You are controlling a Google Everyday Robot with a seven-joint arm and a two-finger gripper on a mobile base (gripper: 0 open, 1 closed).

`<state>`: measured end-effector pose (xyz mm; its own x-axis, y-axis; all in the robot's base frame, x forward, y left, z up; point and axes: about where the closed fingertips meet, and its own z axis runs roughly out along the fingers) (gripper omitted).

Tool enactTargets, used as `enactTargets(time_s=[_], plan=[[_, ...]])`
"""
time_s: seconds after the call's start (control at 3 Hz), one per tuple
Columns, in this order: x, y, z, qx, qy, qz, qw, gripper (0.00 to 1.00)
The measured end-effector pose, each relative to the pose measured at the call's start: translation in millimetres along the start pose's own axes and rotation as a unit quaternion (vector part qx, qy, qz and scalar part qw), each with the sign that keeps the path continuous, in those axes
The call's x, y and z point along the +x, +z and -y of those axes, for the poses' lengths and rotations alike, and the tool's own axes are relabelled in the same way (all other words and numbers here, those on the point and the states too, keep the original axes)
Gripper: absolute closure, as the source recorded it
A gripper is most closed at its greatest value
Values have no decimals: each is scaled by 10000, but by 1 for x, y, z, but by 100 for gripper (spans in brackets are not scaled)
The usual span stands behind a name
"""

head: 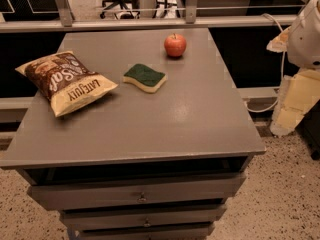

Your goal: Move apple near brown chip bag

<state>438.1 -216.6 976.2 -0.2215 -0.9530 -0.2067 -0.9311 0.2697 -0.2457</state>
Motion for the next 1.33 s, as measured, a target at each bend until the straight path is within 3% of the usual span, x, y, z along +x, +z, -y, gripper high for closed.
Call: enactTargets(time_s=[0.33, 0.67, 1.0, 1.33], plan=[[-1, -1, 2, 14, 26, 81, 10000, 0], [-6, -5, 16, 120, 259, 605, 9978, 0], [-14, -7, 43, 469, 594, 1023, 9919, 0], [-21, 4, 85, 800, 832, 1964, 9737, 0]])
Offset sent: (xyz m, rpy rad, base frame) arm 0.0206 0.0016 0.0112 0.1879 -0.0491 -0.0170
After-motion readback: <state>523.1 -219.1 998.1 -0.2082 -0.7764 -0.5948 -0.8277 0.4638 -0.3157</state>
